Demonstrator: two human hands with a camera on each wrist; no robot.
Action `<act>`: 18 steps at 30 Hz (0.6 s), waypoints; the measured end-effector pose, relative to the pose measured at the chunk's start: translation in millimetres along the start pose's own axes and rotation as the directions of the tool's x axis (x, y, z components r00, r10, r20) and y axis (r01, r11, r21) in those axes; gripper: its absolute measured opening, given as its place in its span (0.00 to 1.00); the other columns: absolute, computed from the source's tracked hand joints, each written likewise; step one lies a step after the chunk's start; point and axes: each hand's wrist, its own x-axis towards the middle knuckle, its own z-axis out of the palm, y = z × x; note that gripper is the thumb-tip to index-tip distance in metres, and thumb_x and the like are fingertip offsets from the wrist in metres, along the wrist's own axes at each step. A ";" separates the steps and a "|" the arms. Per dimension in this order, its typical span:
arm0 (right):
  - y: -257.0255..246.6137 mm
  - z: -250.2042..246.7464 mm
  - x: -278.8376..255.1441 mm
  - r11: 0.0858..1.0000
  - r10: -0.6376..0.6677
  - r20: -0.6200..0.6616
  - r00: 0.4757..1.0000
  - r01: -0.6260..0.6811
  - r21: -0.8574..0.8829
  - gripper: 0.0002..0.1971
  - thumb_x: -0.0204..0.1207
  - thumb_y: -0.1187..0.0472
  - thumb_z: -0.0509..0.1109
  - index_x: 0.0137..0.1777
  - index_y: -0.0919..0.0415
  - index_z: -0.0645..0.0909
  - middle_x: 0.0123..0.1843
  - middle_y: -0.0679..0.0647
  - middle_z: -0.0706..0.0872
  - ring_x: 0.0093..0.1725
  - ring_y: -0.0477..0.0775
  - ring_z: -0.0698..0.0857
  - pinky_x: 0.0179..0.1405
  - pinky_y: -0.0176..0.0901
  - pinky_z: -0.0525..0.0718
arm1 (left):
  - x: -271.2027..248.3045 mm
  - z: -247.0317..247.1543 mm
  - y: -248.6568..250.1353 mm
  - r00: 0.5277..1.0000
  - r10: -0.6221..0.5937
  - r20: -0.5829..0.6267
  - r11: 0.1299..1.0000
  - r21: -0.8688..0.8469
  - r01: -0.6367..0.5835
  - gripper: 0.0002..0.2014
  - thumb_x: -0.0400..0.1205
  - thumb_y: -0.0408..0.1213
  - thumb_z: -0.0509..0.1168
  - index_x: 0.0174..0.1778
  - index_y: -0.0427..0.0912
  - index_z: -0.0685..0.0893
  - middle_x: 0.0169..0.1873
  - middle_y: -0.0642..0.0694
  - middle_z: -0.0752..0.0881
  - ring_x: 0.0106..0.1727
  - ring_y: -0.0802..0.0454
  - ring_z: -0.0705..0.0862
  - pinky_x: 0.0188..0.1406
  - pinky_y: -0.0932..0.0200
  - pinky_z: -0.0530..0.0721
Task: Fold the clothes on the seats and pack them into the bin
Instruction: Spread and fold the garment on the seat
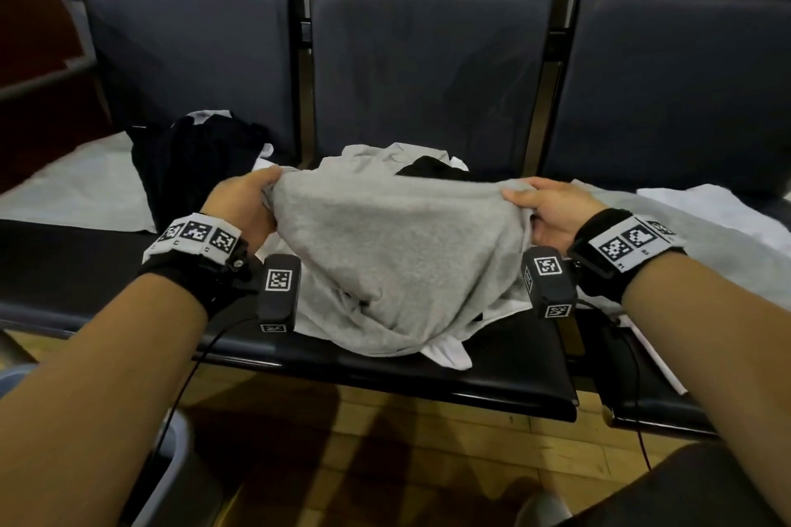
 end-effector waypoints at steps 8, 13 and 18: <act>-9.7 13.3 -13.6 0.976 0.178 0.134 0.975 -0.192 0.100 0.13 0.86 0.62 0.61 0.60 0.71 0.81 0.48 0.63 0.92 0.43 0.58 0.93 0.32 0.50 0.90 | 1.9 -6.0 -2.4 0.992 -0.102 0.067 0.991 -0.079 0.107 0.29 0.87 0.58 0.48 0.68 0.38 0.79 0.61 0.37 0.86 0.63 0.42 0.85 0.60 0.44 0.83; 2.2 16.7 -8.3 0.986 0.053 -0.009 0.999 -0.051 0.159 0.15 0.83 0.58 0.67 0.66 0.62 0.80 0.65 0.63 0.86 0.56 0.62 0.89 0.35 0.56 0.90 | -11.9 1.2 14.5 0.980 -0.070 0.188 0.997 0.032 0.065 0.18 0.85 0.35 0.61 0.67 0.27 0.79 0.63 0.31 0.83 0.66 0.40 0.83 0.69 0.46 0.79; -8.1 22.9 -12.7 0.968 0.111 0.010 0.994 -0.110 0.224 0.23 0.81 0.52 0.70 0.70 0.65 0.79 0.65 0.64 0.86 0.62 0.66 0.86 0.48 0.61 0.88 | -31.2 4.3 34.4 0.992 0.048 0.116 0.989 0.134 -0.064 0.12 0.85 0.33 0.63 0.59 0.29 0.83 0.54 0.33 0.87 0.58 0.40 0.87 0.55 0.49 0.87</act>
